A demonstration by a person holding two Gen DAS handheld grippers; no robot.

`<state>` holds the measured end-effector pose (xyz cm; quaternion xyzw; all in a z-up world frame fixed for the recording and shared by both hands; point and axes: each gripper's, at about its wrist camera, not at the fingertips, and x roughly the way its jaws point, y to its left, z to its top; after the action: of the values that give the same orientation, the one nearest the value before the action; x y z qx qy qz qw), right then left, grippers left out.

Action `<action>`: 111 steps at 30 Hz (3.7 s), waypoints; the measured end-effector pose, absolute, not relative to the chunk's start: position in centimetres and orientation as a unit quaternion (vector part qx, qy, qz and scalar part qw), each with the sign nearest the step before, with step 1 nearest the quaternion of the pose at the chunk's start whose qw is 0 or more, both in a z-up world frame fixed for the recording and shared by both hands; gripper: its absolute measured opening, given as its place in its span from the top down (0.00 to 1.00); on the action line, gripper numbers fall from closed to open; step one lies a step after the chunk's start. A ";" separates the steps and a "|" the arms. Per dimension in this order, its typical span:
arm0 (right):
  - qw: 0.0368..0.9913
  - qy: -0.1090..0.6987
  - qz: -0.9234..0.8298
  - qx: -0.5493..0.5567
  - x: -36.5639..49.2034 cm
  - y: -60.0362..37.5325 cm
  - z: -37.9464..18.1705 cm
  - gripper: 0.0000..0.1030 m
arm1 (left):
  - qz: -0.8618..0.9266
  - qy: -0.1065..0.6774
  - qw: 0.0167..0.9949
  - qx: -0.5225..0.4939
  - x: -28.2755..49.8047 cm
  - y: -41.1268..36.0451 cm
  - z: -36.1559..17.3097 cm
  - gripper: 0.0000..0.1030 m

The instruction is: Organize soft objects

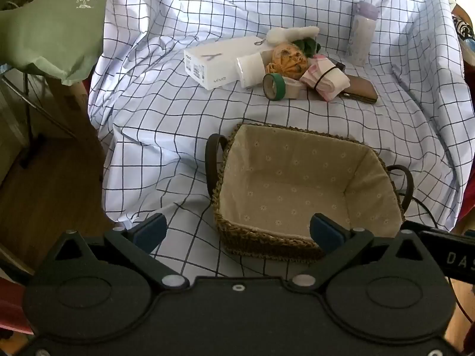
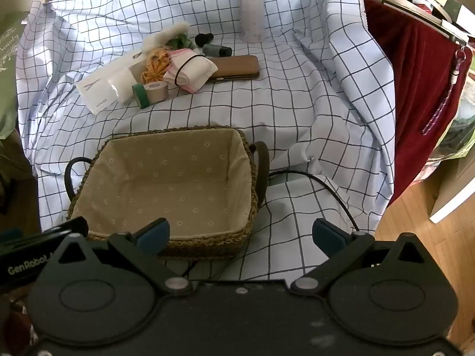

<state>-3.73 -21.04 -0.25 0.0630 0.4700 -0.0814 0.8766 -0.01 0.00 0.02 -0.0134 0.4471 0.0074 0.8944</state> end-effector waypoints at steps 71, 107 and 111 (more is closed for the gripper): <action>0.880 0.463 -0.078 0.068 -4.0 -21.0 0.0 0.00 | 0.012 0.444 0.896 -0.009 0.2 -0.3 0.0 0.03; 0.882 0.461 -0.077 0.067 -3.9 -20.8 0.3 0.00 | 0.011 0.445 0.896 -0.010 0.2 -0.2 0.0 0.03; 0.885 0.454 -0.077 0.069 -3.8 -21.0 0.7 0.00 | 0.012 0.440 0.898 -0.016 0.0 -0.1 0.0 0.03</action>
<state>-3.82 -21.02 0.67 0.0691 0.4537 -0.0768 0.8852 -0.04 -0.13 0.01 -0.0163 0.4399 0.0116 0.8978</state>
